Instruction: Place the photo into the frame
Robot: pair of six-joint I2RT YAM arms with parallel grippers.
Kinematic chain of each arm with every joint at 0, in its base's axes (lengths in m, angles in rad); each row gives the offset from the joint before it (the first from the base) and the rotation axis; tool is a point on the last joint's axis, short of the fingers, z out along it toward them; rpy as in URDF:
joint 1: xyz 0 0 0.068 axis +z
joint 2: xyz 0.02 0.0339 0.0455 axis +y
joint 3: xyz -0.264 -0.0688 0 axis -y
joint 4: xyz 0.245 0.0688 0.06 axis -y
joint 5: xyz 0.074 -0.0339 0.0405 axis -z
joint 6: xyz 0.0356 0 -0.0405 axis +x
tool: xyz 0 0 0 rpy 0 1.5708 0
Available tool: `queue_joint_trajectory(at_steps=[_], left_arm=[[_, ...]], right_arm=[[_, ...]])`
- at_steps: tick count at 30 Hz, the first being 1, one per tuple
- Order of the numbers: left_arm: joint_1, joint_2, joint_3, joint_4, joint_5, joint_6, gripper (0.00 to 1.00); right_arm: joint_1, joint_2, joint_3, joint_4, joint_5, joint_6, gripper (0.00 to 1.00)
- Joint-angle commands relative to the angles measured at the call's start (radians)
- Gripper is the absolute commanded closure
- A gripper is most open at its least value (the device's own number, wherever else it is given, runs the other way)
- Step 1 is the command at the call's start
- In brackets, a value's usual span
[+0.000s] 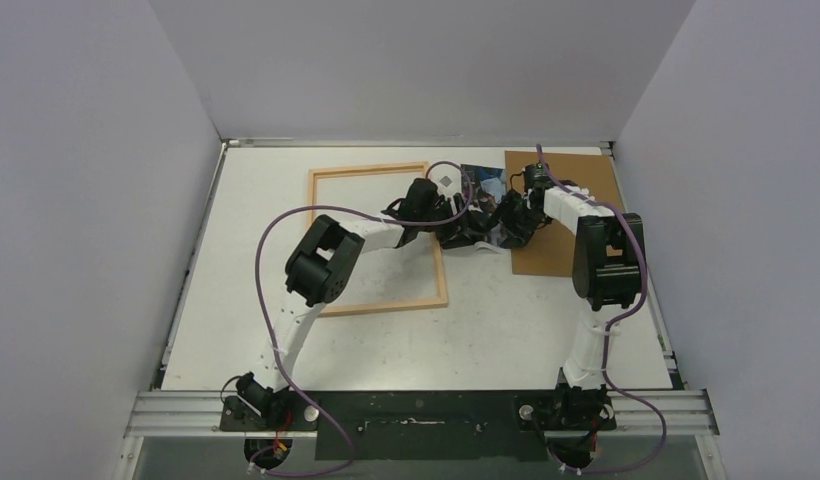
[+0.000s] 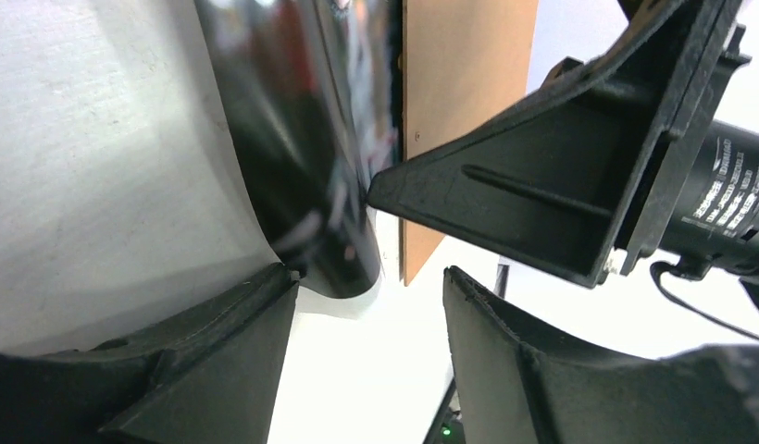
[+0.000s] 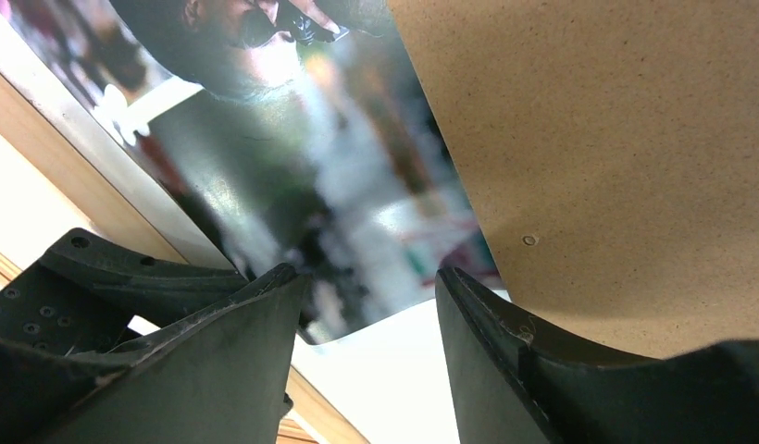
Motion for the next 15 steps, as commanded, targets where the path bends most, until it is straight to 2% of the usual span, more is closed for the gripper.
queue_joint_trajectory(at_steps=[1,3,15], left_arm=[[-0.027,-0.018,-0.073,-0.061,-0.083,0.134,0.39],[-0.040,-0.025,-0.084,-0.068,-0.101,0.157,0.37],[-0.072,-0.071,-0.161,-0.018,-0.219,0.016,0.37]], right_arm=[[0.002,0.086,-0.063,0.015,0.067,-0.007,0.43],[0.001,0.086,-0.062,0.016,0.071,-0.005,0.43],[-0.010,0.069,-0.091,0.033,0.094,0.020,0.44]])
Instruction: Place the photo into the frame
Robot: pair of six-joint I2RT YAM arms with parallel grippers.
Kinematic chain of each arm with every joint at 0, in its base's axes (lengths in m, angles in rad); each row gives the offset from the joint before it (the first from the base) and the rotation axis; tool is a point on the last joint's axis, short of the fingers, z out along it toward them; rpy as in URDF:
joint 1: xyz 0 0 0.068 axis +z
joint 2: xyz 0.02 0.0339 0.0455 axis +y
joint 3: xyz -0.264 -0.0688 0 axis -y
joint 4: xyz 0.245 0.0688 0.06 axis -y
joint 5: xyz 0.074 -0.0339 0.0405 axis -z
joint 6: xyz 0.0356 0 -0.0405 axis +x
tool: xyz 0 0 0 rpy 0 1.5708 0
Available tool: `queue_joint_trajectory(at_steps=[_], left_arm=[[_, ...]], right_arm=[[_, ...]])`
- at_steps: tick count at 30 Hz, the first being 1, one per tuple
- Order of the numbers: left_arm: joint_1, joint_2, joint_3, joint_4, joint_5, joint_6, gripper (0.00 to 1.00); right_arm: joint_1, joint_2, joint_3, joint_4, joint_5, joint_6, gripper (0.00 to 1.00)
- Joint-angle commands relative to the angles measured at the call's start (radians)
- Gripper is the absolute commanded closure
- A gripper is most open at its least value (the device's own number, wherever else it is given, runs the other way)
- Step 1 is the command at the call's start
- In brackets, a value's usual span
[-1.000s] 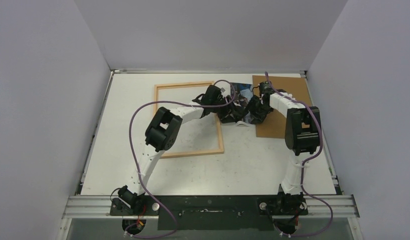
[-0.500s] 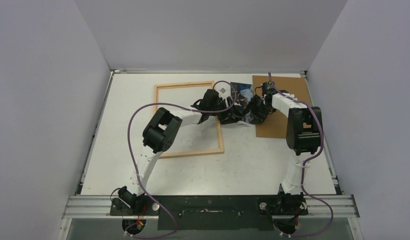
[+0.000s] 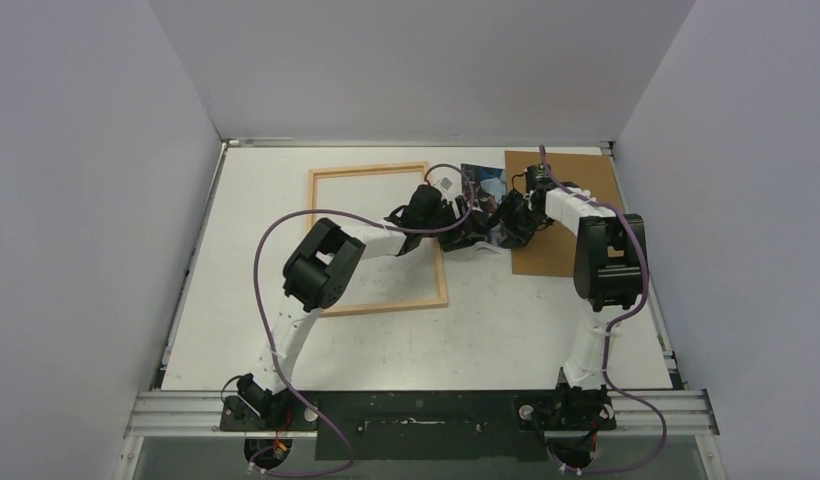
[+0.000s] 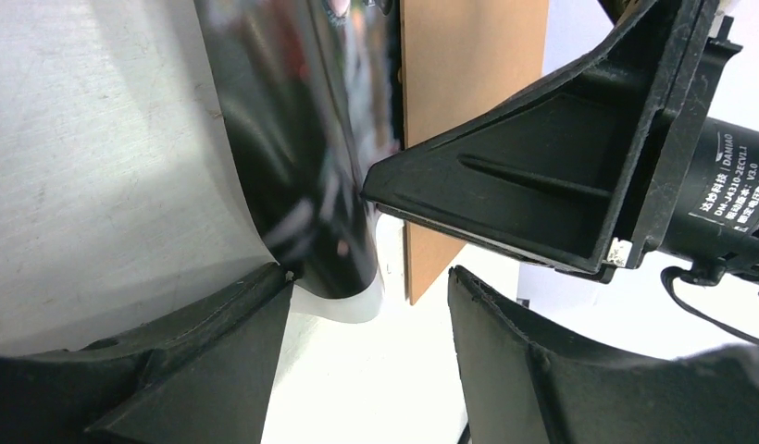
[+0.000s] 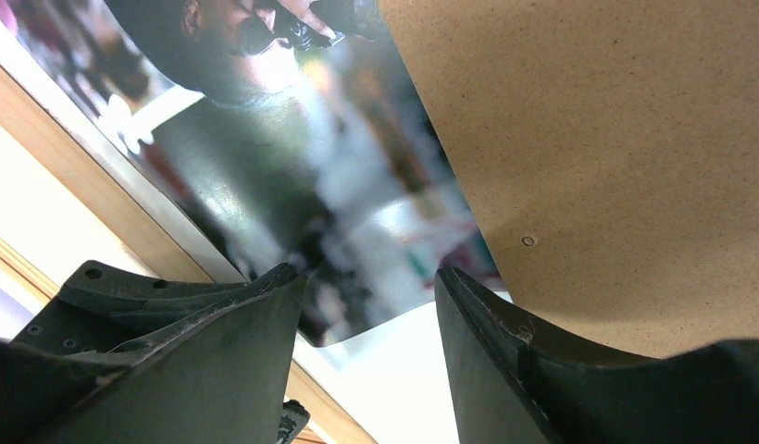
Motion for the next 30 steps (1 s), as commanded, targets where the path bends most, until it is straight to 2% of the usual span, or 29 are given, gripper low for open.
queue_joint_trajectory(at_steps=[1,8,13,17,23,30], left_arm=[[-0.035,-0.008,-0.067,-0.090,-0.088,-0.040,0.37],[-0.042,-0.050,-0.172,-0.001,-0.185,-0.241,0.37],[-0.046,-0.053,-0.170,0.061,-0.281,-0.274,0.38],[-0.056,-0.041,-0.191,0.185,-0.328,-0.308,0.38],[-0.060,-0.046,-0.207,0.254,-0.334,-0.263,0.37],[-0.036,-0.012,-0.165,0.339,-0.269,-0.130,0.37]], right_arm=[[-0.002,0.077,-0.074,0.009,0.106,-0.006,0.44],[-0.011,0.073,-0.089,0.011,0.106,-0.015,0.44],[-0.018,0.072,-0.098,0.018,0.095,-0.022,0.44],[-0.025,0.071,-0.092,0.013,0.089,-0.025,0.44],[-0.053,0.086,-0.065,-0.022,0.084,-0.072,0.44],[-0.072,0.088,-0.078,-0.027,0.073,-0.086,0.43]])
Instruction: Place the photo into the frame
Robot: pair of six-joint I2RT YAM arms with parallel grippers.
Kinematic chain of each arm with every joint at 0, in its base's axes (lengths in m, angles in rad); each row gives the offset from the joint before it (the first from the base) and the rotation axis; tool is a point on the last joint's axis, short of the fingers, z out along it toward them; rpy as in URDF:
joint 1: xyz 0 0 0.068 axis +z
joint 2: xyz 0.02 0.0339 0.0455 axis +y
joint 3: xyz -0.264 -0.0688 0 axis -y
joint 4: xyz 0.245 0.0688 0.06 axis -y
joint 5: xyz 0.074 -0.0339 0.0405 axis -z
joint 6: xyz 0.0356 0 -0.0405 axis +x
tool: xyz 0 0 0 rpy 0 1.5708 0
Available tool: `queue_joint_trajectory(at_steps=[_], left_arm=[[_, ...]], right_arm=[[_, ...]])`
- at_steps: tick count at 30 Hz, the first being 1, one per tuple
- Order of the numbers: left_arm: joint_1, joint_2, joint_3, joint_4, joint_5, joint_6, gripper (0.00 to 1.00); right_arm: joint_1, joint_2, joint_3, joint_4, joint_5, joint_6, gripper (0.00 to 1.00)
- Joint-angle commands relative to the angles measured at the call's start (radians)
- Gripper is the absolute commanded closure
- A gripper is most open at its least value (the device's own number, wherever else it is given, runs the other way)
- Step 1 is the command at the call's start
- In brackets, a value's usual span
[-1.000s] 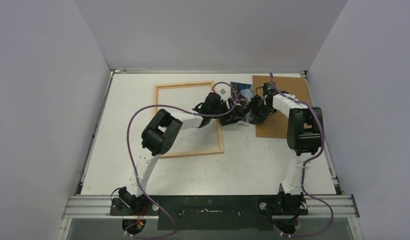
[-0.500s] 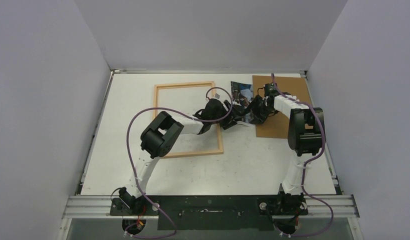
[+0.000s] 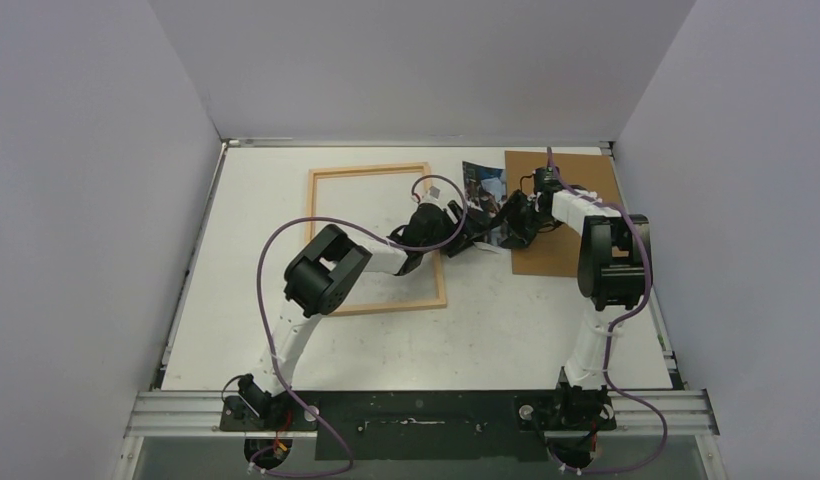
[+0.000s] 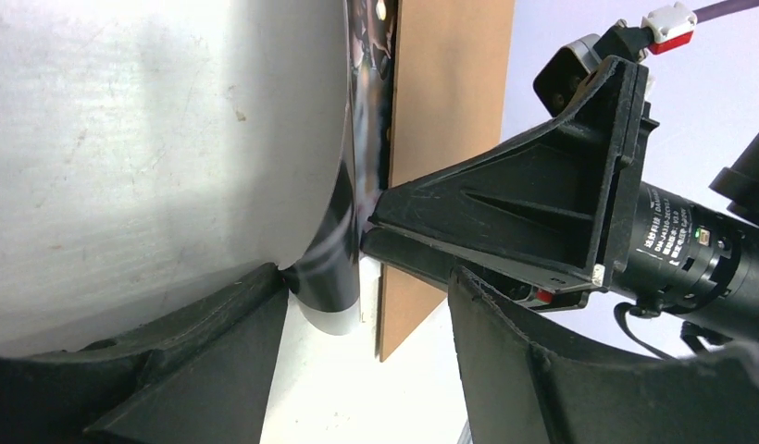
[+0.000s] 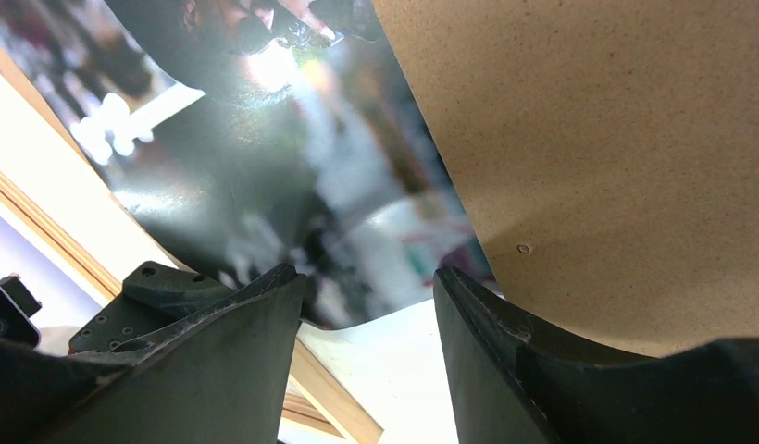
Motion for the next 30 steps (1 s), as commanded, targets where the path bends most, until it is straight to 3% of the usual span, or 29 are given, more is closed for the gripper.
queue_joint_trajectory(at_steps=[1,14,24,30], left_arm=[[0.026,0.037,0.036,0.039,0.019,0.128,0.37],[0.075,0.109,0.152,0.018,0.175,0.225,0.41],[0.071,0.110,0.189,-0.010,0.261,0.139,0.64],[0.073,0.066,0.190,-0.095,0.246,0.188,0.77]], right_arm=[[-0.020,0.090,-0.049,-0.066,0.174,-0.078,0.43],[-0.022,0.091,-0.049,-0.099,0.209,-0.108,0.44],[-0.024,0.076,-0.052,-0.097,0.217,-0.114,0.44],[-0.024,0.049,-0.040,-0.095,0.195,-0.119,0.43]])
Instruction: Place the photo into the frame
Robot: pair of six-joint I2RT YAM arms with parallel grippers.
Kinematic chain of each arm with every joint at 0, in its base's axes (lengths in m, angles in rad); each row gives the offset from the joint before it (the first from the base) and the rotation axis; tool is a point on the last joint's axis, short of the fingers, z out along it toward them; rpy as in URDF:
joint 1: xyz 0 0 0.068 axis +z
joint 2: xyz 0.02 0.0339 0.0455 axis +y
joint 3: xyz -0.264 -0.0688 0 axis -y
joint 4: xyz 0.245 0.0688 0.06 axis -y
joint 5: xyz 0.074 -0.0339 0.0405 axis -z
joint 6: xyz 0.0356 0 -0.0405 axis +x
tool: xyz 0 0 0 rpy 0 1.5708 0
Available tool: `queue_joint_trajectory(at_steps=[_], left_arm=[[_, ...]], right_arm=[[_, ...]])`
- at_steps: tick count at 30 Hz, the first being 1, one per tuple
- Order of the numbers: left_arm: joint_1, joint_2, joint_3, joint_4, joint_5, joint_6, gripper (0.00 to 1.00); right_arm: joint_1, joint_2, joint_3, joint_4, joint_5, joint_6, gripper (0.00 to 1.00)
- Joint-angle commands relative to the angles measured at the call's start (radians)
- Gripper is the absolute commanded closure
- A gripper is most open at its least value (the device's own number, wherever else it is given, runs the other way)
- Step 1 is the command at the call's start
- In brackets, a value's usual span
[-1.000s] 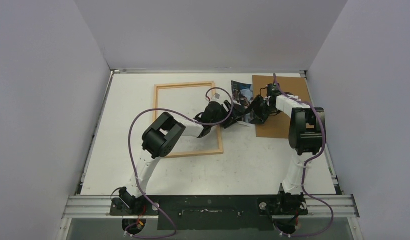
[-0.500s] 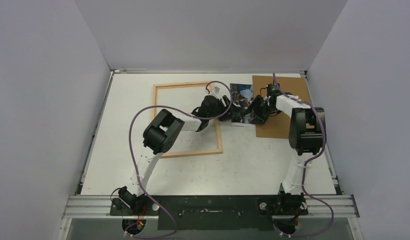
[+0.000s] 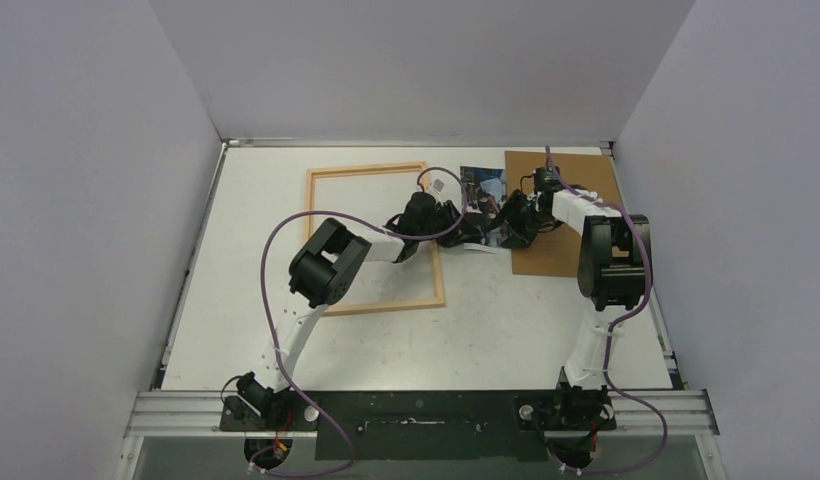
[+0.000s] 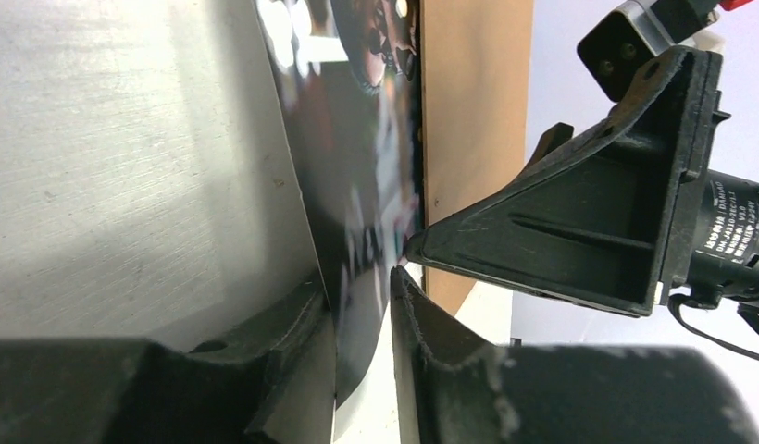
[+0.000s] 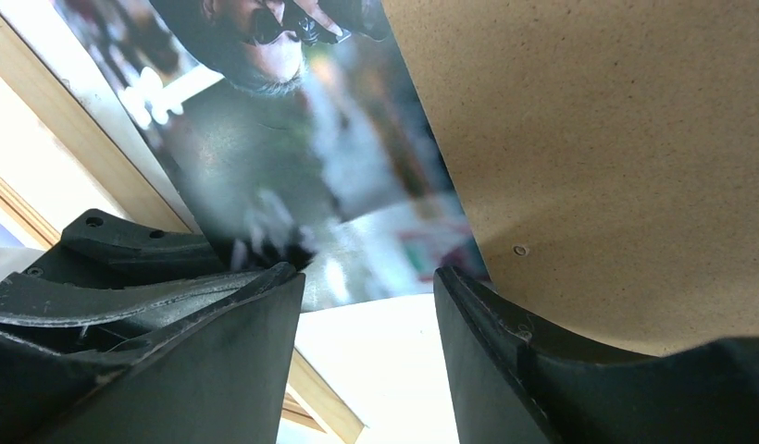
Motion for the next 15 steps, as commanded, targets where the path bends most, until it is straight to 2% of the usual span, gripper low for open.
queue_joint_trajectory(at_steps=[1,6,11,15], left_arm=[[0.000,-0.055,0.042,-0.052,0.017,0.046,0.79],[0.009,-0.090,0.085,-0.168,0.024,0.130,1.00],[0.017,-0.137,0.188,-0.397,0.035,0.263,1.00],[0.045,-0.180,0.301,-0.639,0.042,0.336,1.00]], right_arm=[[-0.022,0.042,-0.035,-0.094,0.199,-0.078,0.43],[-0.022,-0.018,-0.020,-0.095,0.218,-0.107,0.42],[-0.019,-0.092,-0.012,-0.052,0.187,-0.118,0.41],[-0.018,-0.161,-0.005,-0.033,0.192,-0.108,0.41]])
